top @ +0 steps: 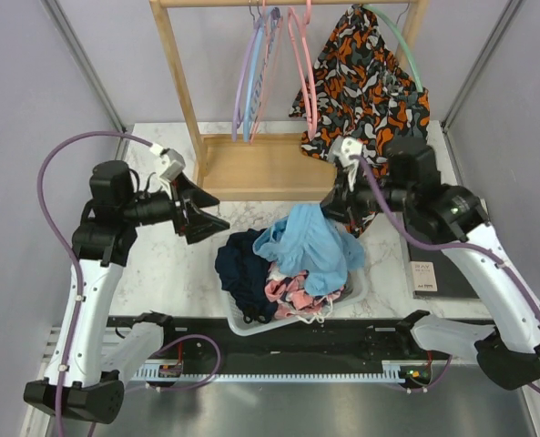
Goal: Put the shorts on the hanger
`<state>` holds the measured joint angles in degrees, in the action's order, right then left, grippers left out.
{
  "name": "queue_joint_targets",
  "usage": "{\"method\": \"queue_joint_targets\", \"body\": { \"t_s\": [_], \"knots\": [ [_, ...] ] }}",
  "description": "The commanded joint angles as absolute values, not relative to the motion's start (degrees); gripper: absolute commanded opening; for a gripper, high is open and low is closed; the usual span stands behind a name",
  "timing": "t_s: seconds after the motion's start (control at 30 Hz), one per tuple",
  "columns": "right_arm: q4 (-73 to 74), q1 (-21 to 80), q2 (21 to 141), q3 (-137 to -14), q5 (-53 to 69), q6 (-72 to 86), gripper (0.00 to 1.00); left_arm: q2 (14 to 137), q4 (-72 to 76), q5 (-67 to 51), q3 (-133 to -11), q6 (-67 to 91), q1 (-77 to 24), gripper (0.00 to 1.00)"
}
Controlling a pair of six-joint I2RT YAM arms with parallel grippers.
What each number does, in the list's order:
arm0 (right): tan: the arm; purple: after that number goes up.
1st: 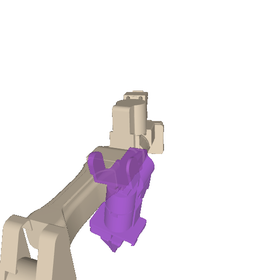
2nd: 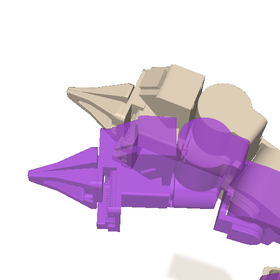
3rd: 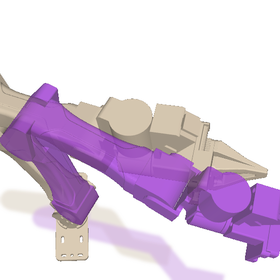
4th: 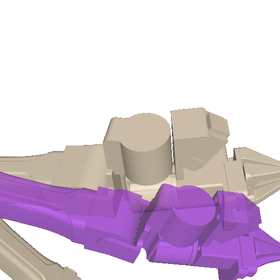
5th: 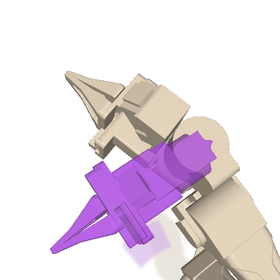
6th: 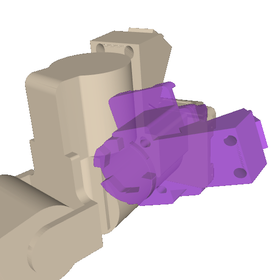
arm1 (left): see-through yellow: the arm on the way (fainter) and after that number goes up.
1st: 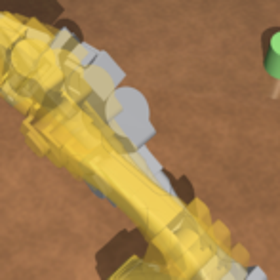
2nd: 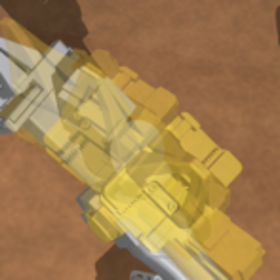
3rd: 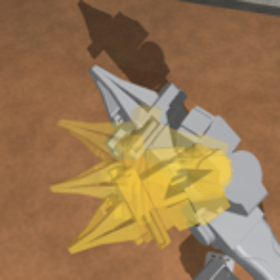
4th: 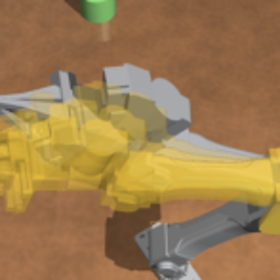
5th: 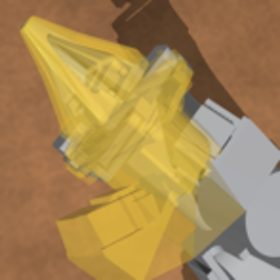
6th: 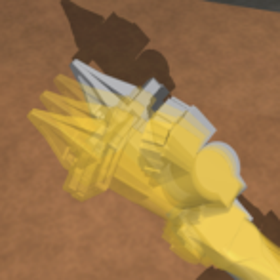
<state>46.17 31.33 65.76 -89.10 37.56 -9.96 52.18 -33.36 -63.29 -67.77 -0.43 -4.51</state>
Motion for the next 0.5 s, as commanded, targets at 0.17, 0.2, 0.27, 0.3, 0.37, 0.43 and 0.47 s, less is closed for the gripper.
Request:
{"method": "queue_joint_targets", "body": {
  "t_s": [0.17,0.2,0.27,0.3,0.37,0.43,0.47],
  "knots": [
    [53.0,37.4,56.8,-67.9,44.1,-16.9,0.02,46.2,-45.0,-55.6,-54.6,-22.0,-21.6,0.82],
    [54.0,37.8,56.0,-66.3,44.0,-18.5,0.06,45.8,-44.0,-54.4,-52.9,-22.5,-22.7,0.83],
    [54.1,38.1,53.9,-62.6,43.5,-19.5,0.09,45.4,-43.4,-51.2,-51.9,-24.8,-25.7,0.84],
    [54.2,38.4,53.4,-61.8,43.7,-20.2,0.19,45.7,-43.2,-50.5,-51.4,-25.7,-26.4,0.84],
    [55.1,38.6,52.8,-60.1,44.0,-22.8,0.32,46.1,-42.5,-49.5,-51.1,-29.0,-28.8,0.83],
    [56.4,39.0,52.9,-60.6,44.2,-24.9,0.54,46.7,-40.9,-48.6,-50.7,-29.8,-31.2,0.83],
    [57.3,39.1,53.0,-61.1,44.6,-25.6,0.69,46.9,-40.6,-48.8,-50.5,-30.7,-32.1,0.83]
  ]
}}
